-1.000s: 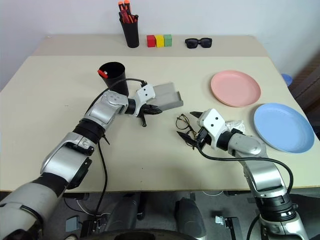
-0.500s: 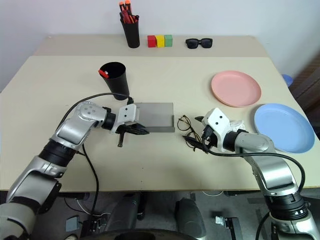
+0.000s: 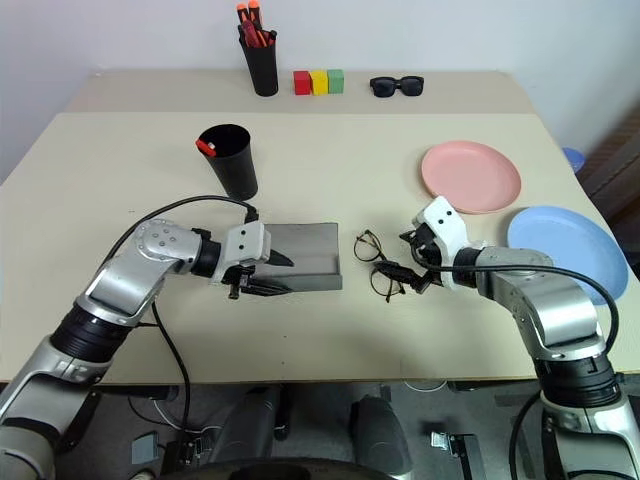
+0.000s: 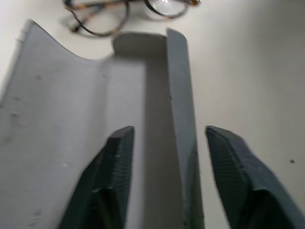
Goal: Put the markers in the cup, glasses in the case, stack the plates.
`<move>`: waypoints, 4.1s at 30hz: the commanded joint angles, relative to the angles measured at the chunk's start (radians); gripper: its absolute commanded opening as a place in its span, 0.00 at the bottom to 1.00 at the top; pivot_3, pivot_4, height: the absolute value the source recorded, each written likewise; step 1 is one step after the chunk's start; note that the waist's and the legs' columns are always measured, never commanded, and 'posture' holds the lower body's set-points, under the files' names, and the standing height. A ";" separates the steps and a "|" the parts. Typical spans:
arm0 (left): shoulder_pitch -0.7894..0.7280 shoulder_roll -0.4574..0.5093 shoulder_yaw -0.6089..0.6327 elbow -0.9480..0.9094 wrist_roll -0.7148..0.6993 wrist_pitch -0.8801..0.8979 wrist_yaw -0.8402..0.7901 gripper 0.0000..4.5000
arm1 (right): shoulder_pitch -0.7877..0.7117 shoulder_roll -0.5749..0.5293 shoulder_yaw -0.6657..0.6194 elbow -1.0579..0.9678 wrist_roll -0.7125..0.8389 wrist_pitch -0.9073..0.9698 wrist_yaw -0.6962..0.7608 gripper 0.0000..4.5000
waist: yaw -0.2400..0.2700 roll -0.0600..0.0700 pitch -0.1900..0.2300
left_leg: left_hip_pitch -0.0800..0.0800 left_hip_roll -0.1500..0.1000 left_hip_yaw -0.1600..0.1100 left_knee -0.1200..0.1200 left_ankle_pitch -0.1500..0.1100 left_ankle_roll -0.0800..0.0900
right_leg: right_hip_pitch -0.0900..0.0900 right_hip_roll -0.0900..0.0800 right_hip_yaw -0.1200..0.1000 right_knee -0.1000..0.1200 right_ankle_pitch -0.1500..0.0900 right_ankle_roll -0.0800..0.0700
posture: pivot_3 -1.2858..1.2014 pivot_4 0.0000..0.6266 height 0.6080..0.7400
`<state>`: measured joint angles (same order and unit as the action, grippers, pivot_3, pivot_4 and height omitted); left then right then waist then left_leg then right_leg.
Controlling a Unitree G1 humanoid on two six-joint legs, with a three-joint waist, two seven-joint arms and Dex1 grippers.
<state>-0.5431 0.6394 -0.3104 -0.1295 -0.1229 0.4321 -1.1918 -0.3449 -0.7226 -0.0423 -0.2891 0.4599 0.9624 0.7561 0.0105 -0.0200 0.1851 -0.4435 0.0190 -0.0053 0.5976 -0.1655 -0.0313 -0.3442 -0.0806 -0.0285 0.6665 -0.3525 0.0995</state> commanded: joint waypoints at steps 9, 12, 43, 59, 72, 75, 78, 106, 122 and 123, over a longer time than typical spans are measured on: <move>0.216 0.071 0.219 -0.229 -0.121 0.026 0.111 0.53 | -0.079 0.017 0.038 0.047 0.035 0.133 -0.030 0.97 | -0.004 0.001 0.000 | 0.000 0.000 0.001 0.000 0.000 0.000 | 0.000 -0.001 0.001 0.000 0.000 0.000 | 0.52 0.24 1.00; 0.297 0.097 0.257 -0.294 -0.152 0.042 0.124 0.53 | -0.091 0.029 0.042 0.066 0.038 0.145 -0.038 0.97 | -0.004 0.001 0.000 | 0.000 0.000 0.001 0.000 0.000 0.000 | 0.000 -0.001 0.001 0.000 0.000 0.000 | 0.52 0.24 1.00; 0.708 0.058 0.609 -0.264 -0.240 -0.086 0.339 0.54 | -0.384 -0.042 0.281 -0.110 -0.027 -0.147 0.187 0.00 | -0.026 0.006 0.003 | -0.001 0.006 0.005 -0.002 -0.001 0.001 | -0.005 0.001 0.004 0.000 0.001 -0.003 | 0.52 0.24 1.00; 0.784 0.048 0.653 -0.444 -0.341 -0.037 0.407 0.54 | -0.621 0.239 0.547 0.386 -0.204 -0.339 0.448 0.00 | -0.026 0.006 0.003 | -0.001 0.007 0.006 -0.002 -0.001 0.000 | -0.009 -0.001 0.006 -0.001 0.002 -0.005 | 0.52 0.24 1.00; 0.722 0.048 0.632 -0.398 -0.353 -0.004 0.440 0.54 | -0.589 0.273 0.474 0.389 -0.227 -0.352 0.427 0.32 | -0.026 0.006 0.003 | -0.001 0.007 0.007 -0.002 -0.001 0.000 | -0.011 -0.001 0.007 0.000 0.003 -0.005 | 0.52 0.24 1.00; 0.616 0.006 0.618 -0.362 -0.399 0.059 0.497 0.54 | -0.559 0.256 0.425 0.312 -0.213 -0.372 0.411 0.32 | -0.020 0.006 0.003 | -0.001 0.007 0.007 -0.002 -0.001 0.000 | -0.011 -0.001 0.006 -0.001 0.003 -0.005 | 0.52 0.24 1.00; 0.496 -0.026 0.560 -0.323 -0.402 0.121 0.539 0.35 | -0.503 0.226 0.389 0.227 -0.216 -0.373 0.389 0.34 | -0.019 0.006 0.002 | -0.001 0.006 0.007 -0.002 -0.001 0.000 | -0.008 -0.001 0.006 0.000 0.003 -0.005 | 0.52 0.24 1.00; -0.191 -0.154 0.180 0.084 -0.273 0.684 0.628 0.01 | -0.027 0.053 0.141 -0.142 -0.272 -0.437 0.082 0.34 | -0.022 0.004 0.003 | -0.001 0.006 0.008 -0.001 0.002 -0.004 | -0.008 0.006 0.007 0.003 0.003 -0.003 | 0.52 0.24 1.00; 0.283 0.073 0.173 -0.370 -0.229 0.246 0.410 0.01 | -0.166 0.085 0.120 0.126 -0.302 -0.413 -0.011 0.34 | -0.019 0.005 0.003 | 0.000 0.007 0.010 -0.002 0.002 -0.003 | -0.008 0.005 0.011 0.003 0.003 -0.004 | 0.52 0.24 1.00; 0.296 0.076 0.170 -0.373 -0.219 0.229 0.411 0.01 | -0.177 0.085 0.121 0.144 -0.307 -0.410 -0.019 0.34 | -0.019 0.005 0.003 | 0.000 0.007 0.010 -0.002 0.002 -0.003 | -0.008 0.005 0.011 0.003 0.003 -0.004 | 0.52 0.24 1.00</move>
<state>-0.2491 0.7071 -0.1444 -0.4649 -0.3650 0.7056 -0.7789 -0.4986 -0.6417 0.1031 -0.1569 0.1621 0.5507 0.7556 -0.0089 -0.0154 0.1880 -0.4437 0.0263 0.0050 0.5958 -0.1640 -0.0344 -0.3526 -0.0760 -0.0177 0.6692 -0.3494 0.0957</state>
